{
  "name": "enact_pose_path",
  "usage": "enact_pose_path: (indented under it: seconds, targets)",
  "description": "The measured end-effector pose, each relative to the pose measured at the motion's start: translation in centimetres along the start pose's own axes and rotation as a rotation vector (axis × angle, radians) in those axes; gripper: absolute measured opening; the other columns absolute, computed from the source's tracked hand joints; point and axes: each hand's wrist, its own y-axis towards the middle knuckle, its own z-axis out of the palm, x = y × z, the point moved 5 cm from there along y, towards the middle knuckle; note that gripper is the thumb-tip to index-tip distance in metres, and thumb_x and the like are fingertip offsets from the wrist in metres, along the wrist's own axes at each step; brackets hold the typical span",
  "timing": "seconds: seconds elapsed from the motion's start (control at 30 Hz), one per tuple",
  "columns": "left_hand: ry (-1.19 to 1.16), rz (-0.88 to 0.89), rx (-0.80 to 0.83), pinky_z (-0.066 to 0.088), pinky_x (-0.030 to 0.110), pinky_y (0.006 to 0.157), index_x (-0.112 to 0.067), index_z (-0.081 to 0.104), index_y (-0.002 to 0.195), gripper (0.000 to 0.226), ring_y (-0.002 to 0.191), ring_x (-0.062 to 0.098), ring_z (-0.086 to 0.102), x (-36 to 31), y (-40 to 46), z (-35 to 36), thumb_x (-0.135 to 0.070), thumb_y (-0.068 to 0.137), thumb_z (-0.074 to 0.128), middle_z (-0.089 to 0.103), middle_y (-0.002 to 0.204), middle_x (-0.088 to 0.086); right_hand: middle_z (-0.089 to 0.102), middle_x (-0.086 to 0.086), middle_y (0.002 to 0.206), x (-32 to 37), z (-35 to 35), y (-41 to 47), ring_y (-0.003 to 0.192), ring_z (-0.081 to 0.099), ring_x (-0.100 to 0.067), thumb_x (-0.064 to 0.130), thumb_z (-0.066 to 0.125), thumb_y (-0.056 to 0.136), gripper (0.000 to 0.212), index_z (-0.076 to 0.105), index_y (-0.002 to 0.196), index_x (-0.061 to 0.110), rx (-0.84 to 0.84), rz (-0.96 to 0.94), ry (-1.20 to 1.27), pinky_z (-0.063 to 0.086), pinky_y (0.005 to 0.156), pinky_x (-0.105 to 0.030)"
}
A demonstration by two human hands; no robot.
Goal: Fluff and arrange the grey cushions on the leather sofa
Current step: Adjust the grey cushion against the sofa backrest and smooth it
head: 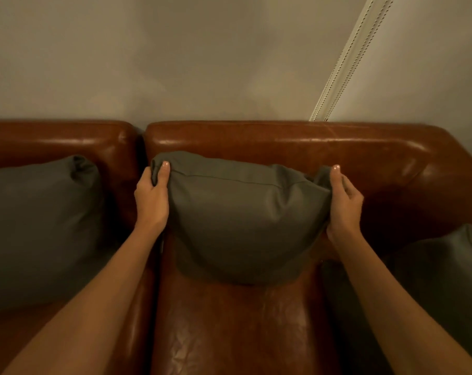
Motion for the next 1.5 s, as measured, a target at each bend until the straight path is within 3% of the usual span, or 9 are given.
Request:
enact_pose_path:
  seconds: [0.2,0.47,0.57,0.67,0.97,1.13,1.23,1.37,1.5]
  targets:
    - [0.197,0.058,-0.13,0.032,0.023,0.067,-0.005,0.05,0.079,0.046,0.066,0.006,0.047,-1.1,-0.3,-0.3,-0.047,0.098,0.046,0.05,0.072,-0.001,0.066,0.007,0.077,0.9,-1.3,1.7,0.074,0.064,-0.006,0.043,0.066,0.09,0.029,0.065,0.073,0.02,-0.359,0.03,0.157,0.056,0.072,-0.027]
    - [0.025,-0.041,0.074,0.029,0.021,0.105,-0.026,0.044,0.139,0.043,0.125,0.005,0.038,0.1,2.9,-1.1,-0.047,0.102,0.034,0.038,0.141,-0.007,0.069,-0.001,0.105,-0.2,-0.3,3.2,0.105,0.067,-0.014,0.045,0.045,0.1,0.039,0.064,0.111,0.012,0.084,0.147,0.369,0.055,0.08,-0.024]
    - [-0.104,-0.075,0.175,0.043,0.019,0.095,-0.021,0.059,0.123,0.031,0.112,0.006,0.056,0.0,3.8,-0.1,-0.036,0.102,0.042,0.062,0.118,-0.009,0.064,0.004,0.091,-0.1,-0.8,3.4,0.083,0.065,-0.002,0.036,0.047,0.101,0.027,0.062,0.094,0.015,0.121,0.022,0.187,0.053,0.076,-0.017]
    - [-0.064,-0.045,-0.031,0.045,0.02,0.076,-0.011,0.065,0.103,0.025,0.083,0.005,0.059,-0.5,4.0,-0.3,-0.027,0.102,0.047,0.064,0.087,-0.007,0.055,0.007,0.074,0.6,-0.6,3.8,0.07,0.054,-0.002,0.051,0.056,0.085,0.035,0.054,0.073,0.018,0.054,-0.046,0.108,0.049,0.068,-0.021]
    - [0.281,0.125,-0.295,0.03,0.025,0.066,-0.008,0.054,0.078,0.04,0.073,0.012,0.051,-2.3,2.7,-1.7,-0.036,0.103,0.04,0.056,0.073,0.002,0.043,0.007,0.063,-0.5,0.5,6.2,0.055,0.04,0.0,0.043,0.053,0.098,0.043,0.045,0.063,0.02,-0.209,-0.129,-0.024,0.038,0.057,-0.02]
    - [0.264,-0.027,-0.469,0.035,0.025,0.085,-0.003,0.061,0.11,0.046,0.108,0.03,0.057,-0.1,4.8,-2.0,-0.033,0.106,0.026,0.063,0.112,0.016,0.06,0.002,0.117,-2.2,1.7,6.9,0.109,0.056,-0.013,0.041,0.04,0.103,0.031,0.062,0.115,0.022,-0.315,-0.048,-0.269,0.045,0.094,-0.031]
    - [0.438,0.309,-0.371,0.028,0.037,0.109,-0.007,0.05,0.134,0.045,0.13,0.03,0.043,-1.5,2.9,-1.2,-0.034,0.104,0.029,0.049,0.137,0.015,0.043,-0.002,0.147,-0.2,2.6,4.1,0.141,0.032,-0.017,0.03,0.037,0.104,0.041,0.046,0.142,0.019,-0.257,-0.416,-0.465,0.025,0.116,-0.032]
    - [0.956,0.89,0.06,0.003,0.061,0.113,-0.025,0.029,0.15,0.05,0.146,0.031,0.016,-1.2,-3.4,5.5,-0.043,0.104,0.023,0.026,0.157,0.007,0.035,-0.002,0.155,-2.0,8.3,-1.1,0.149,0.017,-0.022,0.032,0.037,0.104,0.043,0.042,0.146,0.023,0.238,-1.016,-0.928,0.006,0.12,-0.051]
    - [1.123,1.016,0.264,0.002,0.069,0.111,-0.038,0.027,0.15,0.052,0.148,0.03,0.013,0.1,-3.3,8.8,-0.053,0.101,0.023,0.024,0.159,0.001,0.033,-0.003,0.157,-3.8,9.1,0.6,0.149,0.016,-0.024,0.048,0.026,0.103,0.049,0.036,0.148,0.032,0.392,-1.091,-1.21,0.002,0.118,-0.058]
